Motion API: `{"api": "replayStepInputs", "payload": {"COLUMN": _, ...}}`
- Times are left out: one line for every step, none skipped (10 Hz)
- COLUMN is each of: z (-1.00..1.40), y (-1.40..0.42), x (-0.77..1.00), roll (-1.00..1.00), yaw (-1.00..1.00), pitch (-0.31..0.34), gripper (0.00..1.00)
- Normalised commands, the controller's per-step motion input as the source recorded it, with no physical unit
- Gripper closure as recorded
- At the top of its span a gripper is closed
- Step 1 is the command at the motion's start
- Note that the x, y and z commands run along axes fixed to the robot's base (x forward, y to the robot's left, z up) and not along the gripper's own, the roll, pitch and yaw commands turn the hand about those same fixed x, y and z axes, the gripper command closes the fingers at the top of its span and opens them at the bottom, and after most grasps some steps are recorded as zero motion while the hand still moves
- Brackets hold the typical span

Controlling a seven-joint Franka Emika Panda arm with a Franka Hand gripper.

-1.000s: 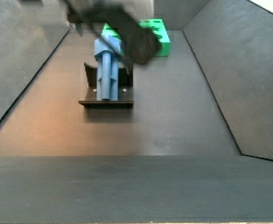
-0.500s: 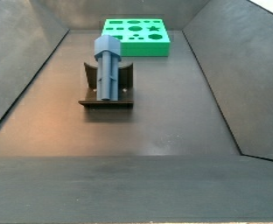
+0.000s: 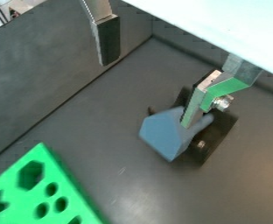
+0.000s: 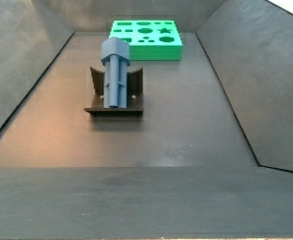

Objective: Pick up the 3 prong object. Move up. Rotate the 3 prong object. Place the 3 prong object on the fixture. Regrasp the 3 prong object. Move to above the board. Insert the 3 prong object.
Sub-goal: Regrasp the 3 prong object.

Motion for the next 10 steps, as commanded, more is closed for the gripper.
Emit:
{"api": "replayStepInputs", "payload": {"z": 0.00, "y": -0.02, "x": 0.02, "roll": 1.00, "yaw": 0.03, "pitch": 0.018, "gripper": 0.00}}
{"api": "replayStepInputs", "payload": {"z": 0.00, "y": -0.02, "x": 0.02, "roll": 1.00, "yaw": 0.03, "pitch": 0.019, "gripper": 0.00}}
{"api": "replayStepInputs", "payload": {"z": 0.00, "y": -0.02, "x": 0.02, "roll": 1.00, "yaw": 0.03, "pitch": 0.024, "gripper": 0.00}}
{"api": "replayStepInputs", "payload": {"z": 0.00, "y": -0.02, "x": 0.02, "roll": 1.00, "yaw": 0.03, "pitch": 0.031, "gripper": 0.00}}
{"api": "replayStepInputs", "payload": {"z": 0.00, "y": -0.02, "x": 0.03, "roll": 1.00, "yaw": 0.03, "pitch": 0.040, "gripper": 0.00}}
{"api": "replayStepInputs", "payload": {"z": -0.01, "y": -0.03, "x": 0.04, "roll": 1.00, "yaw": 0.04, "pitch": 0.047, "gripper": 0.00}}
{"api": "replayStepInputs", "payload": {"z": 0.00, "y": -0.03, "x": 0.06, "roll": 1.00, "yaw": 0.04, "pitch": 0.060, "gripper": 0.00}}
{"api": "replayStepInputs", "payload": {"z": 0.00, "y": -0.03, "x": 0.07, "roll": 1.00, "yaw": 0.05, "pitch": 0.072, "gripper": 0.00}}
{"api": "replayStepInputs", "payload": {"z": -0.01, "y": -0.03, "x": 0.08, "roll": 1.00, "yaw": 0.05, "pitch": 0.082, "gripper": 0.00}}
{"api": "replayStepInputs", "payload": {"z": -0.01, "y": -0.04, "x": 0.10, "roll": 1.00, "yaw": 0.06, "pitch": 0.104, "gripper": 0.00}}
